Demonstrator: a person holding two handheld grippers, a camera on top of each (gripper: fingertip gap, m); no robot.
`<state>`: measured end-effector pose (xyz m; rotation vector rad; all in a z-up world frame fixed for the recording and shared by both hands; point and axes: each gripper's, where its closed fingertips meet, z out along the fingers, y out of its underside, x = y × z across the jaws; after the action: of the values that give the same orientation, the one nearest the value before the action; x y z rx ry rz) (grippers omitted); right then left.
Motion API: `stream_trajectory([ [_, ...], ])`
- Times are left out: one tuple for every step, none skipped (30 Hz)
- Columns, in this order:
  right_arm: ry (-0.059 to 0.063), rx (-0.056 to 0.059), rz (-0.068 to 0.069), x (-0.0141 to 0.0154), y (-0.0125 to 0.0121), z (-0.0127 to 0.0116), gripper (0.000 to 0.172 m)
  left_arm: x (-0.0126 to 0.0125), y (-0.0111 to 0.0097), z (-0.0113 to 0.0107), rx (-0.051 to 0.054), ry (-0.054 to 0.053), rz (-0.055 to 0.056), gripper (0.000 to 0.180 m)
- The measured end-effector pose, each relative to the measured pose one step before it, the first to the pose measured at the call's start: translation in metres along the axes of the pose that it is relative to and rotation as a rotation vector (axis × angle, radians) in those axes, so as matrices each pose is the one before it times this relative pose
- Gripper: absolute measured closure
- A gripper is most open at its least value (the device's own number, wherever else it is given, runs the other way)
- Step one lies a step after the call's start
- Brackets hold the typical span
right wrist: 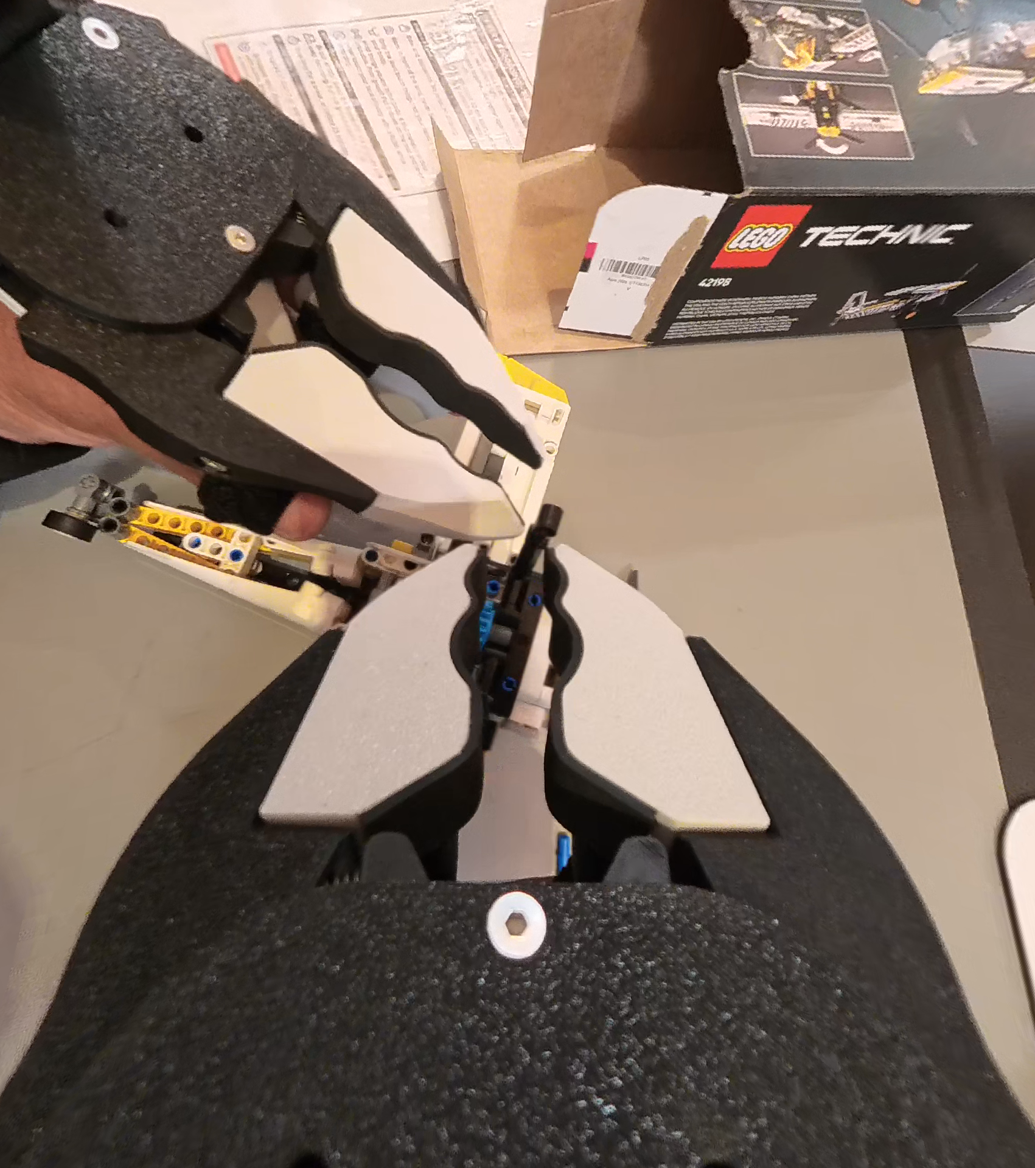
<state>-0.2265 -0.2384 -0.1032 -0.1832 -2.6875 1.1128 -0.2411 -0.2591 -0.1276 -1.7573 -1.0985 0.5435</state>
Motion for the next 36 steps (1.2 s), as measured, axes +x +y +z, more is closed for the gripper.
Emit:
stream_trajectory([
  [0.0001, 0.0040, 0.0035, 0.00347, 0.00002, -0.00232, 0.155, -0.00007, 0.00009, 0.00016, -0.0015, -0.0050, 0.0074, 0.154],
  [-0.0024, 0.0031, 0.0019, 0.00368, 0.00010, -0.00242, 0.155, 0.00036, 0.00030, 0.00031, -0.0023, -0.0021, 0.0069, 0.154],
  [-0.0088, 0.0019, -0.0021, 0.00332, 0.00024, -0.00248, 0.155, 0.00110, 0.00055, 0.00045, -0.0033, 0.0022, 0.0046, 0.154],
  [-0.0133, 0.0029, -0.0063, 0.00280, -0.00010, -0.00242, 0.154, 0.00082, 0.00055, 0.00056, -0.0031, 0.0017, 0.0036, 0.154],
  [-0.0079, 0.0067, -0.0030, 0.00361, -0.00087, -0.00254, 0.154, 0.00054, 0.00010, 0.00033, -0.0006, -0.0005, 0.0048, 0.154],
  [-0.0018, 0.0115, 0.0042, 0.00466, -0.00209, -0.00263, 0.154, 0.00040, 0.00007, 0.00027, -0.0002, -0.0004, 0.0045, 0.154],
  [-0.0088, 0.0170, 0.0046, 0.00322, -0.00356, -0.00191, 0.154, 0.00047, 0.00060, 0.00072, -0.0036, 0.0002, 0.0044, 0.154],
  [-0.0238, 0.0172, 0.0029, 0.00041, -0.00414, -0.00053, 0.154, 0.00009, 0.00107, 0.00075, -0.0066, -0.0013, 0.0054, 0.154],
  [-0.0316, 0.0060, 0.0046, -0.00148, -0.00303, 0.00116, 0.154, 0.00048, 0.00098, 0.00065, -0.0052, 0.0011, 0.0043, 0.154],
  [-0.0254, -0.0119, 0.0026, -0.00153, -0.00067, 0.00303, 0.154, 0.00082, 0.00021, 0.00046, -0.0010, 0.0042, 0.0004, 0.155],
  [-0.0129, -0.0258, -0.0069, -0.00054, 0.00119, 0.00426, 0.154, 0.00076, -0.00003, 0.00027, 0.0001, 0.0039, -0.0007, 0.155],
  [-0.0032, -0.0330, -0.0136, 0.00064, 0.00251, 0.00506, 0.154, 0.00027, -0.00009, -0.00006, 0.0002, 0.0014, 0.0009, 0.155],
  [-0.0031, -0.0316, -0.0117, 0.00083, 0.00244, 0.00535, 0.154, 0.00027, -0.00001, -0.00005, 0.0006, 0.0011, 0.0008, 0.155],
  [-0.0109, -0.0231, -0.0042, 0.00023, 0.00143, 0.00504, 0.154, 0.00077, -0.00036, -0.00018, 0.0025, 0.0053, 0.0000, 0.155],
  [-0.0190, -0.0130, 0.0027, -0.00076, 0.00007, 0.00392, 0.154, 0.00125, -0.00096, -0.00023, 0.0056, 0.0083, -0.0014, 0.156],
  [-0.0188, -0.0032, 0.0053, -0.00085, -0.00147, 0.00235, 0.154, 0.00144, -0.00103, -0.00025, 0.0066, 0.0087, -0.0004, 0.157],
  [-0.0089, 0.0008, 0.0035, -0.00009, -0.00202, 0.00100, 0.154, 0.00091, -0.00039, -0.00027, 0.0034, 0.0056, 0.0003, 0.157],
  [0.0013, -0.0047, -0.0043, 0.00059, -0.00115, 0.00054, 0.155, 0.00012, 0.00033, -0.00010, -0.0006, 0.0009, 0.0012, 0.158],
  [-0.0004, -0.0086, -0.0137, -0.00035, -0.00066, 0.00046, 0.156, -0.00002, 0.00053, 0.00003, -0.0022, 0.0008, 0.0024, 0.159],
  [-0.0030, -0.0097, -0.0169, -0.00115, -0.00064, 0.00053, 0.157, 0.00051, 0.00034, 0.00017, -0.0020, 0.0042, 0.0030, 0.159],
  [-0.0015, -0.0109, -0.0152, -0.00064, -0.00059, 0.00051, 0.158, 0.00077, 0.00044, 0.00058, -0.0026, 0.0047, 0.0031, 0.160],
  [-0.0017, -0.0127, -0.0132, -0.00041, -0.00021, 0.00076, 0.158, 0.00057, 0.00071, 0.00071, -0.0040, 0.0033, 0.0016, 0.160],
  [-0.0072, -0.0150, -0.0109, -0.00089, 0.00036, 0.00112, 0.158, 0.00075, 0.00068, 0.00095, -0.0049, 0.0031, 0.0005, 0.160],
  [-0.0102, -0.0154, -0.0077, -0.00111, 0.00066, 0.00126, 0.158, 0.00084, 0.00070, 0.00084, -0.0043, 0.0025, 0.0017, 0.161],
  [-0.0077, -0.0136, -0.0050, -0.00065, 0.00059, 0.00112, 0.159, -0.00010, 0.00011, 0.00048, 0.0000, -0.0024, 0.0018, 0.162],
  [-0.0061, -0.0132, -0.0042, -0.00059, 0.00086, 0.00112, 0.158, 0.00003, -0.00004, 0.00034, 0.0010, -0.0005, 0.0000, 0.162],
  [-0.0061, -0.0127, -0.0039, -0.00062, 0.00105, 0.00120, 0.158, -0.00013, -0.00004, 0.00023, 0.0009, 0.0012, -0.0041, 0.162],
  [-0.0065, -0.0109, -0.0022, -0.00089, 0.00097, 0.00143, 0.158, -0.00017, -0.00007, 0.00036, 0.0013, 0.0024, -0.0072, 0.162],
  [-0.0040, -0.0095, 0.0003, -0.00064, 0.00094, 0.00142, 0.158, -0.00001, -0.00009, 0.00032, 0.0017, 0.0038, -0.0061, 0.163],
  [-0.0020, -0.0083, 0.0007, -0.00042, 0.00110, 0.00129, 0.159, 0.00021, -0.00016, 0.00016, 0.0025, 0.0047, -0.0039, 0.163],
  [-0.0029, -0.0056, 0.0007, -0.00055, 0.00082, 0.00107, 0.159, 0.00013, -0.00023, 0.00028, 0.0025, 0.0040, -0.0037, 0.163],
  [-0.0045, -0.0046, 0.0026, -0.00059, 0.00086, 0.00081, 0.160, 0.00018, -0.00018, 0.00029, 0.0020, 0.0042, -0.0030, 0.163],
  [-0.0041, -0.0052, 0.0031, -0.00027, 0.00089, 0.00069, 0.161, -0.00012, -0.00002, 0.00048, 0.0003, 0.0028, -0.0026, 0.163],
  [-0.0033, -0.0021, 0.0029, -0.00005, 0.00051, 0.00055, 0.162, -0.00001, 0.00002, 0.00060, -0.0007, 0.0029, -0.0026, 0.163],
  [-0.0034, 0.0003, 0.0044, -0.00006, 0.00002, 0.00024, 0.162, 0.00028, 0.00007, 0.00061, -0.0009, 0.0042, -0.0013, 0.163],
  [-0.0031, -0.0005, 0.0042, 0.00010, 0.00011, -0.00004, 0.162, 0.00061, -0.00018, 0.00070, 0.0003, 0.0056, 0.0000, 0.164],
])
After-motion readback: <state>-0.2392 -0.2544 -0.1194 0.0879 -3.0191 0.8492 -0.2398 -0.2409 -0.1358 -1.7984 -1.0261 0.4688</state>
